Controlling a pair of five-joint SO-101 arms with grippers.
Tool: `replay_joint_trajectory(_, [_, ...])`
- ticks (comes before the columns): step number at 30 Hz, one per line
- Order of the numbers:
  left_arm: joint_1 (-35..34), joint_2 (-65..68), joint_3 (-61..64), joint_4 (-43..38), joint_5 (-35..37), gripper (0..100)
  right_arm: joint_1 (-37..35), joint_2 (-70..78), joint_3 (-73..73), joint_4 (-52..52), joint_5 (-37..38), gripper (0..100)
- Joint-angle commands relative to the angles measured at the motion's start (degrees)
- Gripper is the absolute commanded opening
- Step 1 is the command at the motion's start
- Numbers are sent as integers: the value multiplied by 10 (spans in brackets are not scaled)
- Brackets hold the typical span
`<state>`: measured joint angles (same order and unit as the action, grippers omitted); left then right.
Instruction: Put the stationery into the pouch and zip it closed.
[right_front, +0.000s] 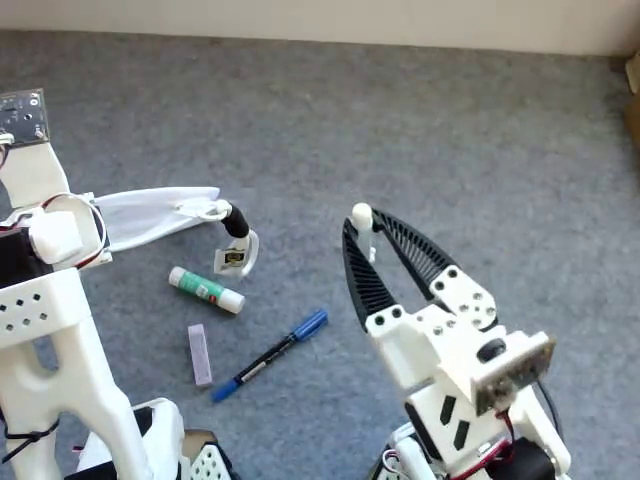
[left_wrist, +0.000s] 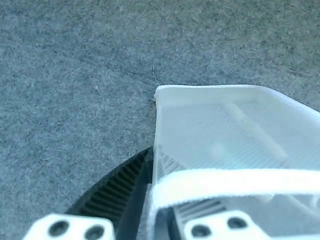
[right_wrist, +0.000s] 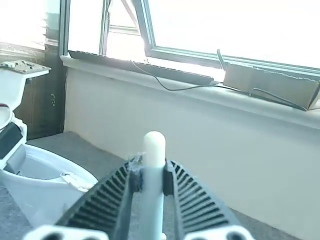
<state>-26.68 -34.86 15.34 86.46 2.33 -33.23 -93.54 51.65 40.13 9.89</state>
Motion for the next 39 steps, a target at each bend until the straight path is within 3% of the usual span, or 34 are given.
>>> replay_joint_trajectory(1, [8, -1, -5, 2, 6, 7, 14, -3, 12, -17, -3, 5])
replay_joint_trajectory(5, [8, -1, -5, 2, 6, 7, 11, -6, 29, -20, -18, 5])
replay_joint_trajectory(10, [8, -1, -5, 2, 6, 7, 12, -7, 28, -96, -208, 5])
replay_joint_trajectory(12, [8, -1, -5, 1, 6, 7, 12, -4, 28, -124, -237, 5])
replay_joint_trajectory(19, [8, -1, -5, 2, 6, 7, 7, -2, 29, -215, -240, 5])
replay_joint_trajectory(29, [9, -1, -7, 0, 6, 7, -112, 0, 29, -315, -240, 5])
replay_joint_trajectory(39, [40, -1, -7, 3, 20, 7, -153, 144, 28, -422, -240, 5])
